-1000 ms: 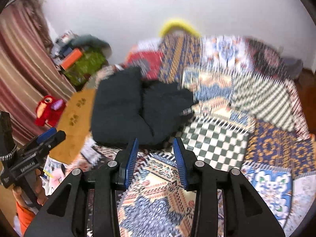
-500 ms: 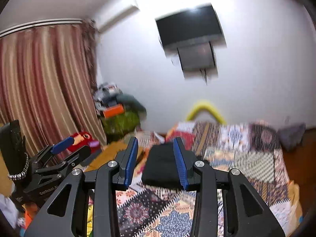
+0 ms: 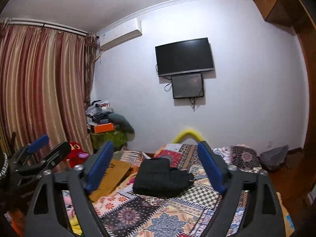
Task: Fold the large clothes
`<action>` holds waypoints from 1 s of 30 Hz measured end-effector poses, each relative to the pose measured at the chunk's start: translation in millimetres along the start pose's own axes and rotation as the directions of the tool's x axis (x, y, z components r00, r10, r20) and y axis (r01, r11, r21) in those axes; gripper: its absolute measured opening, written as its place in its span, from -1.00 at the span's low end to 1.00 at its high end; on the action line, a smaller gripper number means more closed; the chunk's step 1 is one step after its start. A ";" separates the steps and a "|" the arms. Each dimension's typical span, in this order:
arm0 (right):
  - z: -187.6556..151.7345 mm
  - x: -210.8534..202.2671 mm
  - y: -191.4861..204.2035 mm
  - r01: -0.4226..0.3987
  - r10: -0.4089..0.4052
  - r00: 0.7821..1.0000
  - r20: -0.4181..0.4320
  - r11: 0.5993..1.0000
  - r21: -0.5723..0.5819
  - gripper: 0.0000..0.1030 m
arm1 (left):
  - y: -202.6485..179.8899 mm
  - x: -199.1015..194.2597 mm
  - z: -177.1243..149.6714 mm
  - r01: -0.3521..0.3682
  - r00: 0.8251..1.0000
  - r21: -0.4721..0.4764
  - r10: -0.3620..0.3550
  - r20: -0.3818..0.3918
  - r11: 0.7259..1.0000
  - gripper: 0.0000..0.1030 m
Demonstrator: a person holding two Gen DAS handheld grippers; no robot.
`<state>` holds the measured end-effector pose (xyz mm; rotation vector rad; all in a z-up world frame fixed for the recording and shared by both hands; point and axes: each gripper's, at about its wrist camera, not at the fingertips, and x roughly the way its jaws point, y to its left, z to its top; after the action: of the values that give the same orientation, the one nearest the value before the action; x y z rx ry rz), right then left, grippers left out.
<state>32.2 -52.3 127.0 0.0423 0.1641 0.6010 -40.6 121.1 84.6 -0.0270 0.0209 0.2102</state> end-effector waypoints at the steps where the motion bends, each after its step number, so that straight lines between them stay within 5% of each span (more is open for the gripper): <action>1: 0.0 0.9 2.9 0.012 -0.012 1.000 -0.002 1.000 -0.015 0.73 | -0.1 -1.3 -0.8 0.002 1.000 -0.003 -0.003 -0.006 1.000 0.99; 5: 0.0 4.7 6.7 0.022 -0.023 0.999 -0.026 0.999 -0.035 0.87 | -2.3 -3.2 -3.4 -0.026 0.999 0.005 0.026 -0.019 1.000 0.99; 30: -14.2 6.9 -5.9 0.009 -0.009 0.994 -0.106 1.000 0.005 0.87 | -2.2 6.9 -18.8 -0.059 0.994 -0.007 0.058 -0.094 0.998 1.00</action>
<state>38.7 -53.3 111.4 0.0148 0.2682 0.5943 -33.8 119.9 65.8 -0.0456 0.1141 0.2675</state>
